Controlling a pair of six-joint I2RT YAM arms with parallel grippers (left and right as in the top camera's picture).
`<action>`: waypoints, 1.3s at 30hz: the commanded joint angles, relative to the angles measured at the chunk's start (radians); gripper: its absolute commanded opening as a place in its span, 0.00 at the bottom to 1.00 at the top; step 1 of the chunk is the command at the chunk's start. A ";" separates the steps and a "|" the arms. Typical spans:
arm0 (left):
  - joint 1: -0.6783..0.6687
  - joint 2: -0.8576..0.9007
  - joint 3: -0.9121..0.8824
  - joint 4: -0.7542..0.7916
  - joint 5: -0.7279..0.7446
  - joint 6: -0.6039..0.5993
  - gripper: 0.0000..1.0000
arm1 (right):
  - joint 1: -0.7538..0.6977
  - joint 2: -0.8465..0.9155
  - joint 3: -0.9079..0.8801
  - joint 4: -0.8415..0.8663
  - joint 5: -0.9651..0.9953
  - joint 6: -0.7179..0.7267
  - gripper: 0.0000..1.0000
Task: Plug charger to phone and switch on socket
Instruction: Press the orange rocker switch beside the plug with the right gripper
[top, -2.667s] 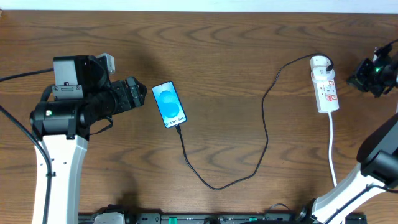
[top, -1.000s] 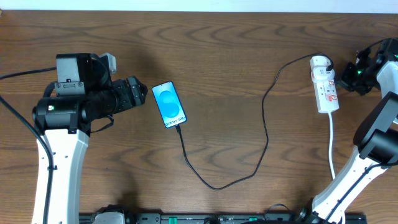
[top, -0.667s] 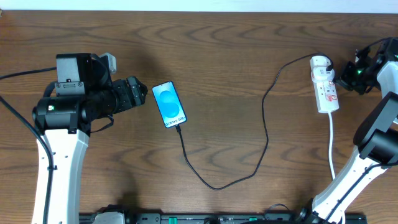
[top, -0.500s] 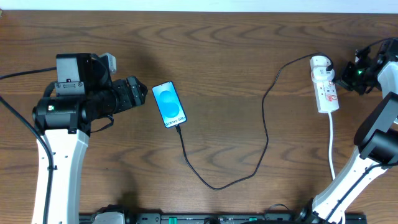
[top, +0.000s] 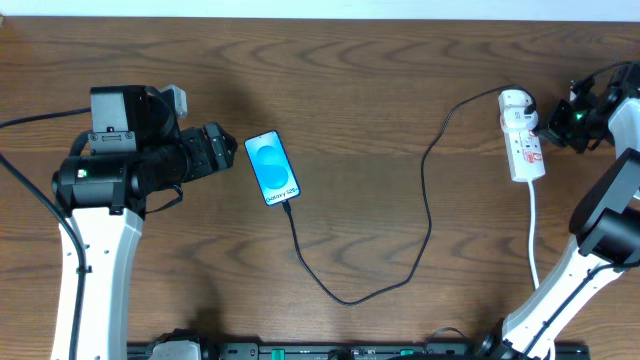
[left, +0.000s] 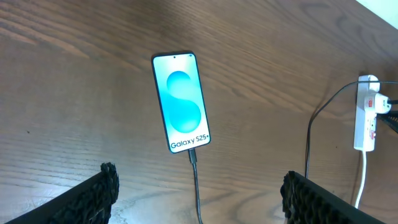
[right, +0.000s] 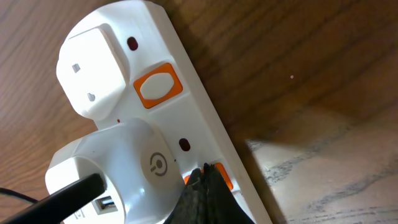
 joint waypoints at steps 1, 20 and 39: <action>0.003 0.004 0.004 -0.002 -0.005 -0.002 0.86 | 0.036 0.035 -0.011 -0.029 -0.026 -0.016 0.01; 0.003 0.004 0.004 -0.002 -0.005 -0.002 0.85 | 0.133 0.071 -0.020 -0.050 0.037 -0.014 0.01; 0.003 0.004 0.004 -0.002 -0.005 -0.002 0.85 | 0.183 0.071 -0.020 -0.090 0.029 -0.004 0.01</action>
